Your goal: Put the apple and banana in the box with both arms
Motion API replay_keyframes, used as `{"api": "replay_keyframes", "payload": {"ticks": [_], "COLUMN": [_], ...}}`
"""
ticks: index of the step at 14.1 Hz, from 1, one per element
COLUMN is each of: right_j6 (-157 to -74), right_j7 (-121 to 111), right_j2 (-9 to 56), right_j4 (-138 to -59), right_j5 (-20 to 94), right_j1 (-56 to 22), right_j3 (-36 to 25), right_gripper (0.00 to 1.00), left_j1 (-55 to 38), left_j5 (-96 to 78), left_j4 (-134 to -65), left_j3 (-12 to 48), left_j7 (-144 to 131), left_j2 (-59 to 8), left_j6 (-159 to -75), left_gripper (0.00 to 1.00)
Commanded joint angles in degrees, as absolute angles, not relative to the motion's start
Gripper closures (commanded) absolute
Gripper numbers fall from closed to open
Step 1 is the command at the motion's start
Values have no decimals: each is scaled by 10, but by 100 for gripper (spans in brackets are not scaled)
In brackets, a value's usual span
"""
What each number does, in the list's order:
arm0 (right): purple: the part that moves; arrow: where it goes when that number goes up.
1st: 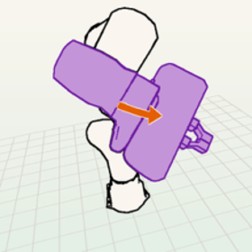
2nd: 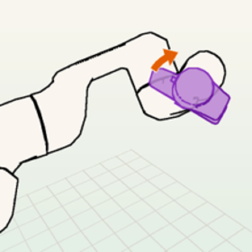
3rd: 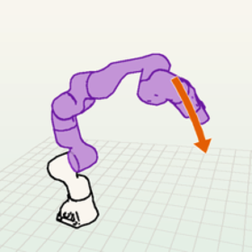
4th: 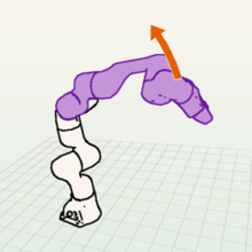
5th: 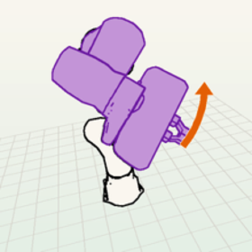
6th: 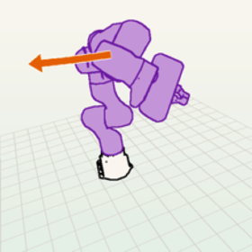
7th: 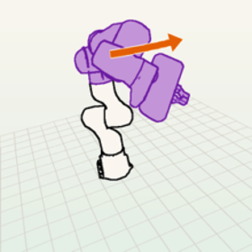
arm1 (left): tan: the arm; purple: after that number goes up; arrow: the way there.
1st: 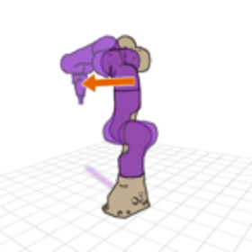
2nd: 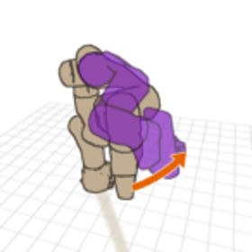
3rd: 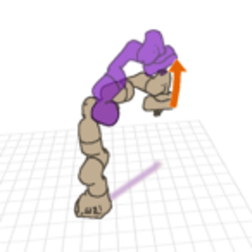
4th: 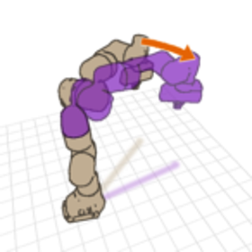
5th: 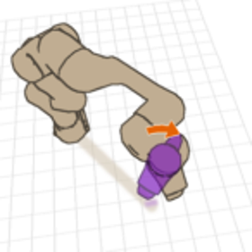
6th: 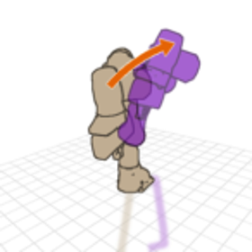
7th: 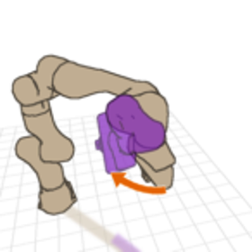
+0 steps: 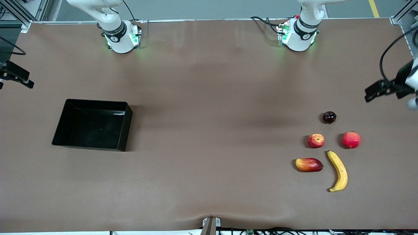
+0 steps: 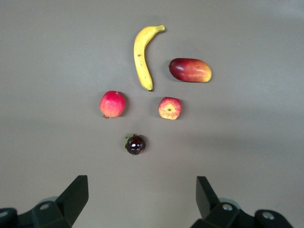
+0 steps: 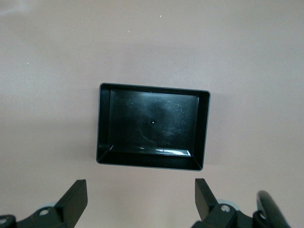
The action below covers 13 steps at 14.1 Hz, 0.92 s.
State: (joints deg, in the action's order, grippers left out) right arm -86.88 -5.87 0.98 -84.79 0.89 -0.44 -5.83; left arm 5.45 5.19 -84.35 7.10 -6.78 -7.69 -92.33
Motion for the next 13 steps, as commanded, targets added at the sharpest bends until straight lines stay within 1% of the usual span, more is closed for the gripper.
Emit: {"api": "replay_keyframes", "payload": {"ticks": [1, 2, 3, 4, 5, 7, 9, 11, 13], "right_j6": [-864, -865, -865, -865, -865, -865, -866, -872, -872], "right_j7": [-53, -53, -53, -49, -50, -55, -55, -55, -55], "right_j2": [25, 26, 27, 32, 45, 47, 55, 60, 84], "right_j4": [-843, -843, -843, -847, -845, -844, -843, -844, -843], "right_j5": [8, 8, 8, 7, 6, 5, -3, -3, -4], "right_j1": [4, 3, 4, 4, 4, 4, 4, 11, 15], "right_j3": [-55, -55, -55, -56, -56, -56, -56, -56, -57], "right_gripper": [0, 0, 0, 0, 0, 0, 0, 0, 0], "left_j1": [78, 78, 77, 75, 73, 69, 68, 71, 67], "left_j5": [60, 56, 55, 55, 55, 54, 54, 54, 54], "left_j4": [-836, -840, -859, -887, -925, -1002, -1054, -1070, -1068], "left_j3": [73, 74, 74, 74, 77, 79, 82, 82, 83], "left_j7": [-58, -58, -58, -63, -74, -82, -84, -84, -87], "left_j2": [-149, -171, -184, -191, -192, -197, -218, -251, -285], "left_j6": [-960, -980, -1014, -1053, -1101, -1204, -1296, -1345, -1355], "left_gripper": [0, 0, 0, 0, 0, 0, 0, 0, 0]}}
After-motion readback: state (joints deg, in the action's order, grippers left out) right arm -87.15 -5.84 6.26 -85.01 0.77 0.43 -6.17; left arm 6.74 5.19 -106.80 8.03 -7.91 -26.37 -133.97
